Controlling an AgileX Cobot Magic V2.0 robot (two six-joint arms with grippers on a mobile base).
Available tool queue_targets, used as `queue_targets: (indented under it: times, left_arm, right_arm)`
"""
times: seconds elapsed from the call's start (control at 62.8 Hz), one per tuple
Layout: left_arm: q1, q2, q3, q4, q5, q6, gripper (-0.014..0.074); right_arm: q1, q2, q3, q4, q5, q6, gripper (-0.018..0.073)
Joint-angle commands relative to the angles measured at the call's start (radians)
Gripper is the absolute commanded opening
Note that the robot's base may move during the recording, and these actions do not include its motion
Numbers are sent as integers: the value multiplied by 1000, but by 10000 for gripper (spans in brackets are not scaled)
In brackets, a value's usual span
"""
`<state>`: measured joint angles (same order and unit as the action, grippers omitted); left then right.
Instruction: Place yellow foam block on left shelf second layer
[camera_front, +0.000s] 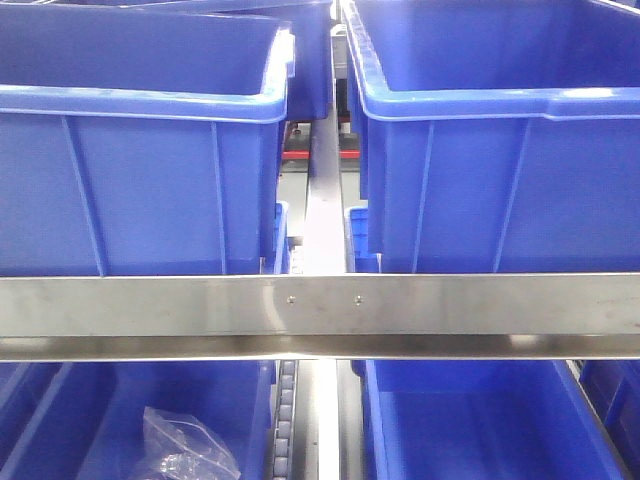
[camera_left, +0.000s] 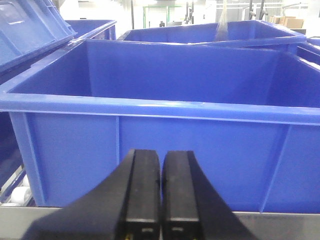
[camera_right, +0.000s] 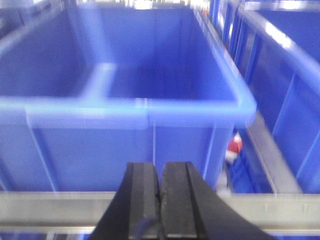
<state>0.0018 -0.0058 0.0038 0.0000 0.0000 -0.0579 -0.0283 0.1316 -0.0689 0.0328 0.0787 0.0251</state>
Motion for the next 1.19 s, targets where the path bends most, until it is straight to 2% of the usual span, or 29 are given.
queue_targets:
  times: [0.0,0.143,1.178]
  left_arm:
    - [-2,-18,27,-6,-81,-3,124]
    - [-2,-18,27,-6,-81,-3,124]
    - [-2,-16,27,-6,-81,-3,124]
  right_arm:
    - [-5,-46,9,-18,-103,-17,55]
    - [-4,-170,80,-18,-104,-15,55]
    - [2,-160,78,-18,-128,-12,55]
